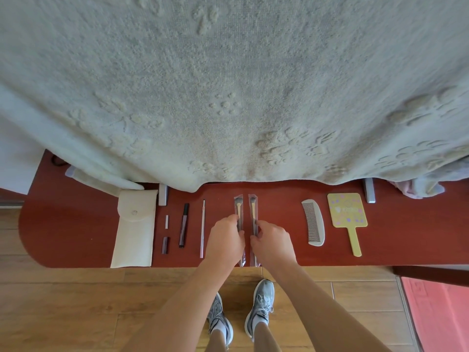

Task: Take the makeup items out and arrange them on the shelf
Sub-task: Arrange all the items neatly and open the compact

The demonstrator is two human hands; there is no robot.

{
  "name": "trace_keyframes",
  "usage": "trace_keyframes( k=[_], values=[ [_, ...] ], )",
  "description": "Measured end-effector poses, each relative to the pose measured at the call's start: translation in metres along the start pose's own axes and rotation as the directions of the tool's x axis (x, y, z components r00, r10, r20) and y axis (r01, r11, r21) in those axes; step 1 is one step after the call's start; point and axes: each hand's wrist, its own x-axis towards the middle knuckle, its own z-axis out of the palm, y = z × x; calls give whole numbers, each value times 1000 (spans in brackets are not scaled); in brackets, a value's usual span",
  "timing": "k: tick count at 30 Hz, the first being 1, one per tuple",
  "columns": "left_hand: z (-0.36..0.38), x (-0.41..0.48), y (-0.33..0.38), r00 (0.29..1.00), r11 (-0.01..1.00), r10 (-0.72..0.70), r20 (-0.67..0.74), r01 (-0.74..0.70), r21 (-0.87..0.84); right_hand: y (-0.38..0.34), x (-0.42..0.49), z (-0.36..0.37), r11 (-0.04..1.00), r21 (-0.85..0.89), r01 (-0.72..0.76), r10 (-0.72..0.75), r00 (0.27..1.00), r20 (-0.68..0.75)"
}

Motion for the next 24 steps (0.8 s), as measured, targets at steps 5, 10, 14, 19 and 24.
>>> trace_keyframes(
  k=[5, 10, 14, 19, 24],
  values=[
    [-2, -1, 1, 1000, 1000, 13, -7, -13, 11, -2, -1, -3, 1000, 9, -7, 7, 1000, -4],
    [-9, -4, -2, 999, 1000, 15, -40, -16, -13, -5, -3, -9, 1000, 2, -4, 4, 1000, -25],
    [-22, -6, -13, 996, 1000, -4, -93, 5, 5, -10, -5, -14, 1000, -17, -14, 13, 999, -47],
    [-53, -8, -33, 980, 997, -67, -189, 70, 10, -34, -8, -9, 999, -7, 54, -54, 997, -57],
    [-78, -11, -58, 967, 990, -115, -228, 129, 48, -63, -8, 14, 995, -26, 101, -101, 995, 5]
  ],
)
